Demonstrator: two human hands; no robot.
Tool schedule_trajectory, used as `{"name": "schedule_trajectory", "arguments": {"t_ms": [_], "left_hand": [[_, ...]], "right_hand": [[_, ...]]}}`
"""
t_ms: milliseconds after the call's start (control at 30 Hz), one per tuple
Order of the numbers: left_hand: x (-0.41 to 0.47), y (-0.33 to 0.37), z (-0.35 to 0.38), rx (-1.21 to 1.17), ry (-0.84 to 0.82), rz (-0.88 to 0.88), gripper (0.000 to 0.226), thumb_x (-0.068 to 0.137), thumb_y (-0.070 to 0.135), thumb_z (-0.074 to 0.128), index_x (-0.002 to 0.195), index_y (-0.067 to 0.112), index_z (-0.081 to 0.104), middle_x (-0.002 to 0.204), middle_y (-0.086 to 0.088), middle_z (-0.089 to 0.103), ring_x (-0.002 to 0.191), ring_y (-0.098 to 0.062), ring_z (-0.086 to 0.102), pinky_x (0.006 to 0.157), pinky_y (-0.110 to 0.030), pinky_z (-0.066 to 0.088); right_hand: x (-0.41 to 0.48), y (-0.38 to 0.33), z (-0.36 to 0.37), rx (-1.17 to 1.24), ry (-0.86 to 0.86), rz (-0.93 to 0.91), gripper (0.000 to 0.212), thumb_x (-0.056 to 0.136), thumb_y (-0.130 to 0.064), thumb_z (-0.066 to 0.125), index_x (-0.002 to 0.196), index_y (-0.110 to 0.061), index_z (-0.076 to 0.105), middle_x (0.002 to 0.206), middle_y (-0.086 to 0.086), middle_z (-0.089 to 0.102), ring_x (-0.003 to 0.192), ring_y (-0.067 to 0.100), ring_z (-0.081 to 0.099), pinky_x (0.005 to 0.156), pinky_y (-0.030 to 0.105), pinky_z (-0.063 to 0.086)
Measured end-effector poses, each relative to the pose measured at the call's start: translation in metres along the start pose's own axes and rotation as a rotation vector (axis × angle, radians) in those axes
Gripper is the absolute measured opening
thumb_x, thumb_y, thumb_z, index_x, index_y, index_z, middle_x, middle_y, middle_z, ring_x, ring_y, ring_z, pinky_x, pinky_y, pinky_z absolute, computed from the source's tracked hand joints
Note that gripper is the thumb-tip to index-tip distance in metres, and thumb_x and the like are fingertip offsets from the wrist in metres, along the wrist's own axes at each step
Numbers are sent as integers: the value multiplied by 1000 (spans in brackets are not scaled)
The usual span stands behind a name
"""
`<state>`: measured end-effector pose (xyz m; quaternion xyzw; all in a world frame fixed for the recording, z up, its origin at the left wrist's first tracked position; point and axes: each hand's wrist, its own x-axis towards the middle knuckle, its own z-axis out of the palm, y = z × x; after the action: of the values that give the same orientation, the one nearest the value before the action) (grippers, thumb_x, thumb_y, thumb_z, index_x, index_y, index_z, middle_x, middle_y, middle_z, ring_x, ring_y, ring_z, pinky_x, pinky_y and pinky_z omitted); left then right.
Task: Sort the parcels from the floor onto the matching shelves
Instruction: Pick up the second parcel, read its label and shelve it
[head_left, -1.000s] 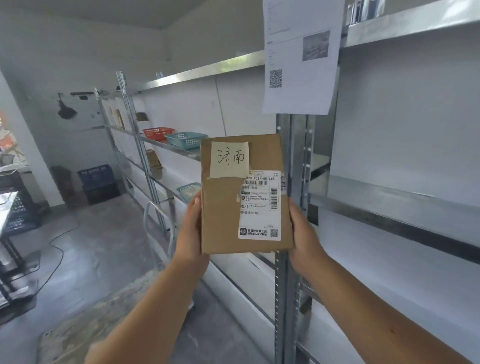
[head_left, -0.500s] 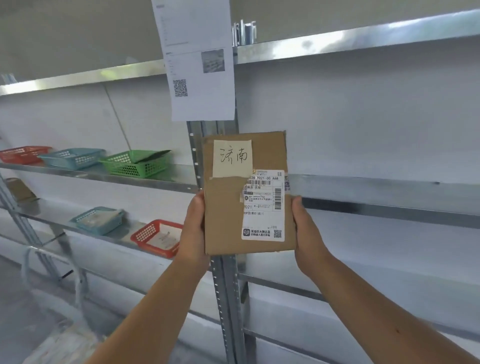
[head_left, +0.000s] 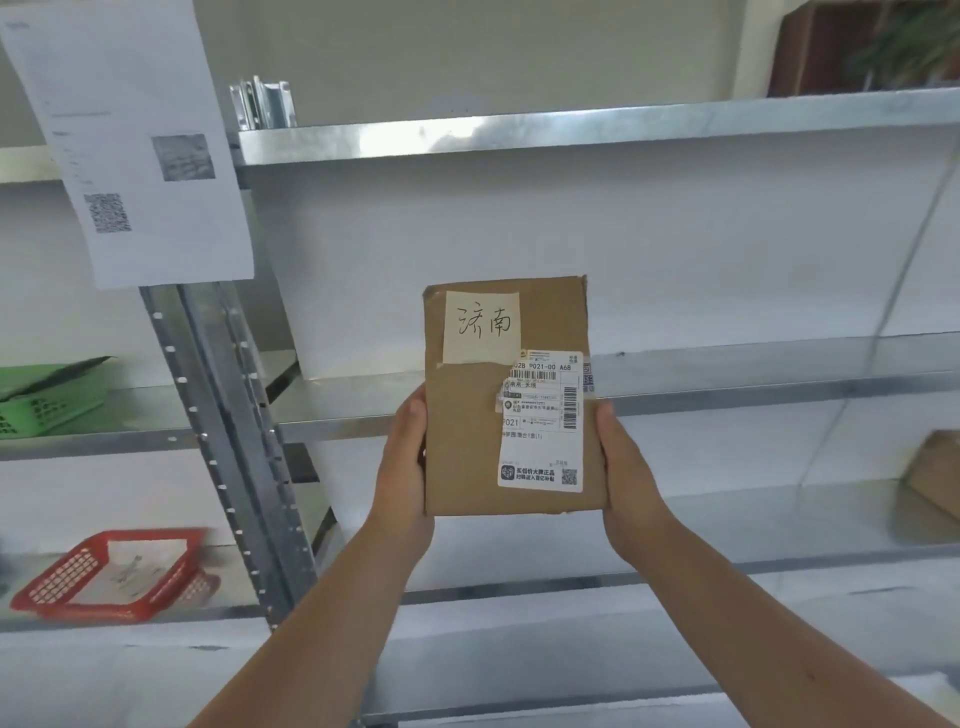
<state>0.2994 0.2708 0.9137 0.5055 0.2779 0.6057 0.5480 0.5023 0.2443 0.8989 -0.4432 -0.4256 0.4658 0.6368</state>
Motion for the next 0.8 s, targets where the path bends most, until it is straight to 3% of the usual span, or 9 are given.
{"name": "schedule_trajectory", "arguments": {"t_ms": [167,333,533,667,800], "left_hand": [[9,-26,72,-20,-56,-36,57,97,56,47,139,24,68,137,-6,76,123,-23,74,84,-29,64],[15,-55,159,-44,-100,-66,43,113,44,35,127,28,73,121,0,83,107,-15,80,76,-27,65],[15,-98,263,-69,-118,-103,47,113,47,34,137,28,70,132,-3,79,120,-23,76,84,-34,65],[10,-125,326,-73,-146,-115,43,114,44,34,128,31,72,120,5,83,106,-13,80,75,-27,65],[10,-148,376,-81,-173,-131,44,115,44,32,127,31,72,117,7,84,104,-11,81,73,-25,64]], "right_hand": [[-2,-23,-72,-32,59,-15,56,108,-60,32,137,-29,69,124,6,80,107,36,78,52,34,58],[-3,-50,-153,-51,110,-33,60,105,-67,34,138,-31,67,128,4,79,112,35,76,57,34,59],[-4,-81,-262,-44,156,-44,55,110,-57,32,138,-27,68,125,7,79,94,29,77,50,32,57],[-7,-90,-328,-35,205,-42,55,110,-59,31,136,-28,69,126,8,78,100,31,75,52,31,57],[-9,-97,-383,-16,244,-40,52,110,-57,33,132,-29,70,121,8,80,91,29,77,49,33,58]]}}
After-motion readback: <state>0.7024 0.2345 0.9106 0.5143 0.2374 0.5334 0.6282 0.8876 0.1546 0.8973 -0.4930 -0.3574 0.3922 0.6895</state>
